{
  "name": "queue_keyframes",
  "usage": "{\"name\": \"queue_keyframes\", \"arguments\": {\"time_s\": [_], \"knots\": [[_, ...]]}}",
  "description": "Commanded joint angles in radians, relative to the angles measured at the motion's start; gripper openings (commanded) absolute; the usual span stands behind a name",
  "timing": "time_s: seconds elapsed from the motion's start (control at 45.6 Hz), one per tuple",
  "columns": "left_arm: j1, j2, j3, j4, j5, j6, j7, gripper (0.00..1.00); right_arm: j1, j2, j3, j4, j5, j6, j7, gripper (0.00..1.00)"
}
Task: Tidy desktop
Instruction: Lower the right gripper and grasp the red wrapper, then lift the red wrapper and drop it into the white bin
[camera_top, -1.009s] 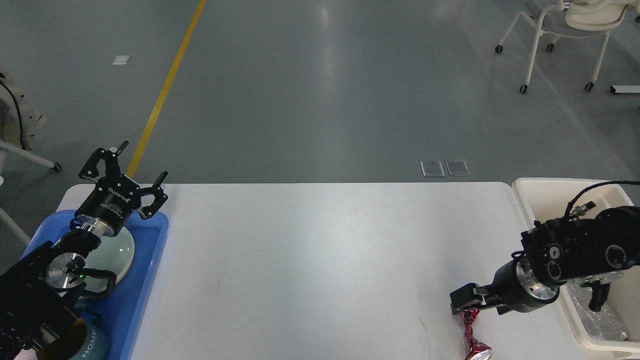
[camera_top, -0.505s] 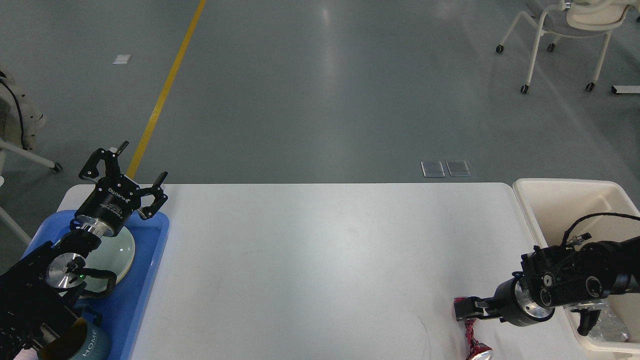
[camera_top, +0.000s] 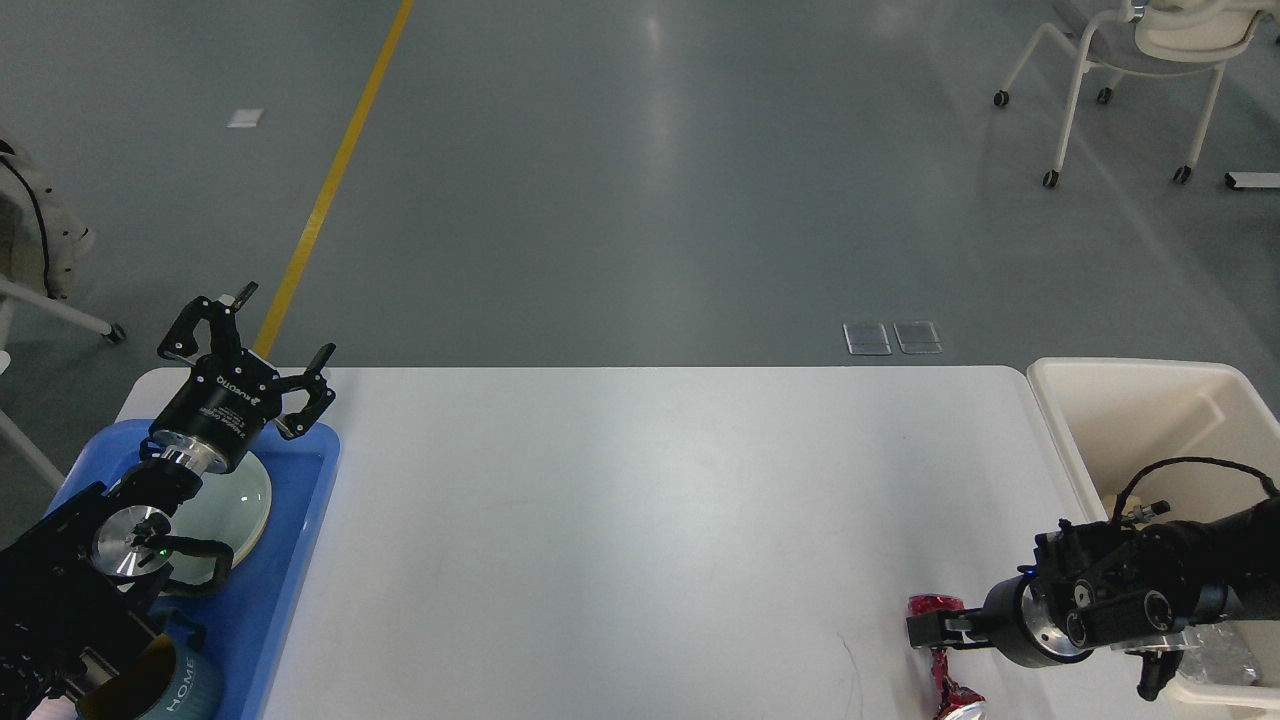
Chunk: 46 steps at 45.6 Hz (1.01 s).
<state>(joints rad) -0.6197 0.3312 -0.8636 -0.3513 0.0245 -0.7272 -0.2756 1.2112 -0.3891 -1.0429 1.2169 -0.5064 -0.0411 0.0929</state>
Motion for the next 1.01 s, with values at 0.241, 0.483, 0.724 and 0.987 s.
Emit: {"name": "queue_keyframes", "arguments": {"time_s": [0.241, 0.483, 0.724, 0.987], "knots": [[0.0, 0.0, 0.0, 0.0, 0.0, 0.0, 0.001, 1.0, -0.009, 0.003, 0.0, -0.007, -0.034, -0.019, 0.011, 0.0], [0.0, 0.0, 0.0, 0.0, 0.0, 0.0, -0.001, 1.0, 0.037, -0.039, 0.001, 0.018, -0.026, -0.008, 0.018, 0.0], [0.0, 0.0, 0.0, 0.0, 0.0, 0.0, -0.001, 1.0, 0.548, -0.238, -0.163, 0.237, -0.029, 0.174, 0.077, 0.0], [0.0, 0.0, 0.0, 0.0, 0.0, 0.0, 0.001, 1.0, 1.387, -0.283, -0.328, 0.282, -0.093, 0.806, 0.333, 0.0]]}}
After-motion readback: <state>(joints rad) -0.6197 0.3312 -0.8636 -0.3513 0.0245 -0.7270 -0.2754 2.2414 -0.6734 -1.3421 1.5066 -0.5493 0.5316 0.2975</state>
